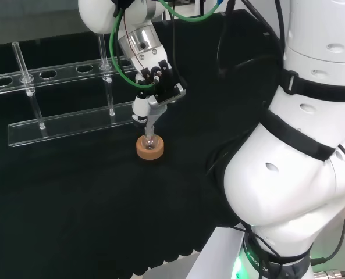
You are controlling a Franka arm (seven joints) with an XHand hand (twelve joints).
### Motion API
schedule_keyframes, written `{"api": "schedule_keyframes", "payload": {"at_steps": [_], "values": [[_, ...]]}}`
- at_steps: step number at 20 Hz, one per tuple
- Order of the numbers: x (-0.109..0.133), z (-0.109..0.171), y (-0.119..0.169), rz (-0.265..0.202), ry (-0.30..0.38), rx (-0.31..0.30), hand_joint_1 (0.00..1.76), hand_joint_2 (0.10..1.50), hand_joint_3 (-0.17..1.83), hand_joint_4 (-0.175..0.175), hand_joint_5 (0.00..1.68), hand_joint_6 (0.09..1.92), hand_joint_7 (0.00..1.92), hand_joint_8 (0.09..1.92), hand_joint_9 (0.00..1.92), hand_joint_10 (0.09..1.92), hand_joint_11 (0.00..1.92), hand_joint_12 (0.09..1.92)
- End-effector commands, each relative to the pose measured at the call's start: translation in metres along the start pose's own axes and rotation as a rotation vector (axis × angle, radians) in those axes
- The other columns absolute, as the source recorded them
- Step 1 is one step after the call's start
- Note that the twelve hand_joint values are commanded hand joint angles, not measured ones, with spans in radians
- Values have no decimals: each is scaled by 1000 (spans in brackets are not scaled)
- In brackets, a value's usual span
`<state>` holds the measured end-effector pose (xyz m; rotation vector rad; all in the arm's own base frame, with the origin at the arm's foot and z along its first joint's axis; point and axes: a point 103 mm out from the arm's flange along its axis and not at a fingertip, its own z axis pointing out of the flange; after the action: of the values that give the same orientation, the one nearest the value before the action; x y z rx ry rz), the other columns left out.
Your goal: Place the funnel on the round-bottom flask.
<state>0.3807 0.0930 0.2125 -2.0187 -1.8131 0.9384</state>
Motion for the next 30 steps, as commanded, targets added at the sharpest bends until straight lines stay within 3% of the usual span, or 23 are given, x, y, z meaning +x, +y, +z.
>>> {"api": "schedule_keyframes", "payload": {"at_steps": [1,10,19,30], "values": [[-1,3,1,3,1,14,764,703,709,-65,399,585,350,786,659,625,524,1290],[1,4,1,-3,-7,35,721,644,692,-61,327,326,96,726,450,697,407,1333],[-3,8,0,-11,-9,30,675,573,619,-57,292,141,22,695,355,726,353,1352],[-7,-1,-18,-93,54,-110,420,593,219,-40,156,87,0,378,164,803,224,1414]]}}
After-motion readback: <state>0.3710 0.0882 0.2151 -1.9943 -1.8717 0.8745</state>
